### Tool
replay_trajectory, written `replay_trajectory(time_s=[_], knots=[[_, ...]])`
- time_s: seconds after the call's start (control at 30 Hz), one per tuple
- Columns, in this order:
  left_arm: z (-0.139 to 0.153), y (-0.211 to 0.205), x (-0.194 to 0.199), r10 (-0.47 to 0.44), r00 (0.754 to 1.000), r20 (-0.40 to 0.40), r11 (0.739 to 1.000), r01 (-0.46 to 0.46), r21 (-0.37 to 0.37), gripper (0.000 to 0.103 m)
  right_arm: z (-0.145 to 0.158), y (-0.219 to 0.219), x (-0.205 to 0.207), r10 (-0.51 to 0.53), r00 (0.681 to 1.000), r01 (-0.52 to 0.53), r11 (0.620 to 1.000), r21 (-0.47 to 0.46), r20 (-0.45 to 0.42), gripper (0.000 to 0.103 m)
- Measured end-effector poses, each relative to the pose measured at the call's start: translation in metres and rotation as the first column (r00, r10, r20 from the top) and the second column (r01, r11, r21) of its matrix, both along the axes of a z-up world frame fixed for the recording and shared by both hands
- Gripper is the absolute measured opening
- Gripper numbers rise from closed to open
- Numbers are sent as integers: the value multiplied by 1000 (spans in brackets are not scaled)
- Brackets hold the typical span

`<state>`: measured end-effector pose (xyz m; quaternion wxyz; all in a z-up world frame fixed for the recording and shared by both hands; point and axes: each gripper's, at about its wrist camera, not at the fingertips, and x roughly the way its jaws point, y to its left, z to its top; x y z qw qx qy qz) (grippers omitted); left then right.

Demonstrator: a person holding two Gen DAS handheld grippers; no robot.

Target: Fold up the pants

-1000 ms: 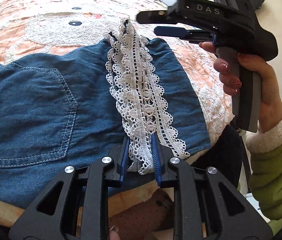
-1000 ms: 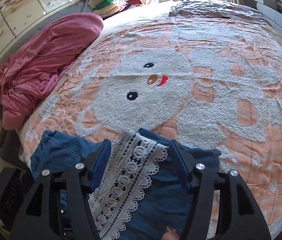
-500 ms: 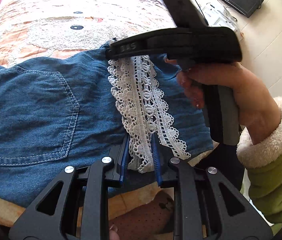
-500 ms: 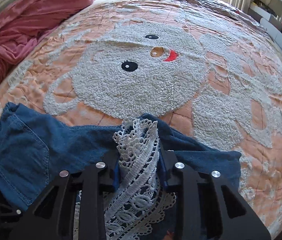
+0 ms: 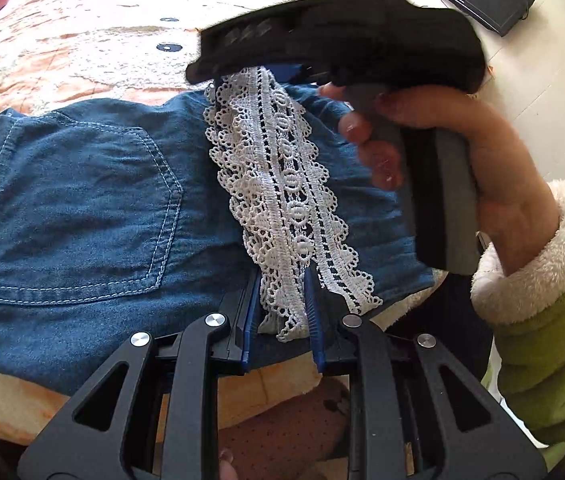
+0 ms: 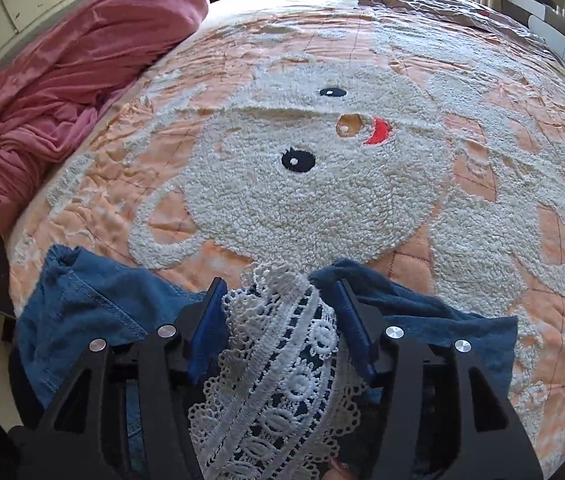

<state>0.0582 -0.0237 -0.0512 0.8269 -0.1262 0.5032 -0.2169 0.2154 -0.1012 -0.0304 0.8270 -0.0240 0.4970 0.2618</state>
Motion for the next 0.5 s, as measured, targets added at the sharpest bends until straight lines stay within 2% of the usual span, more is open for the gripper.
replay_trajectory(time_s=[0.13,0.27,0.33,0.37,0.4,0.47,0.5], knots=[[4,3,-3,6,1000,7,1000,-6,3,19,30,-26,-6,-17,998,13,998,67,53,56],[21,12,-9,17,998,54,999,-19,37,24,48,-51,-13,-25,996,17,995,102,84,56],[29,16,-15,25,996,82,998,-30,58,24,48,-56,-16,1,997,-9,995,98,78,43],[34,17,-19,26,995,99,998,-32,61,24,46,-55,-17,26,997,-32,995,92,70,27],[39,16,-20,20,994,111,998,-26,57,24,43,-53,-17,49,997,-54,995,79,59,20],[46,9,-18,-16,990,140,999,9,47,24,33,-46,-17,91,995,-93,994,51,39,10],[48,5,-12,-33,988,151,998,26,51,24,28,-42,-15,104,994,-105,993,48,24,9]])
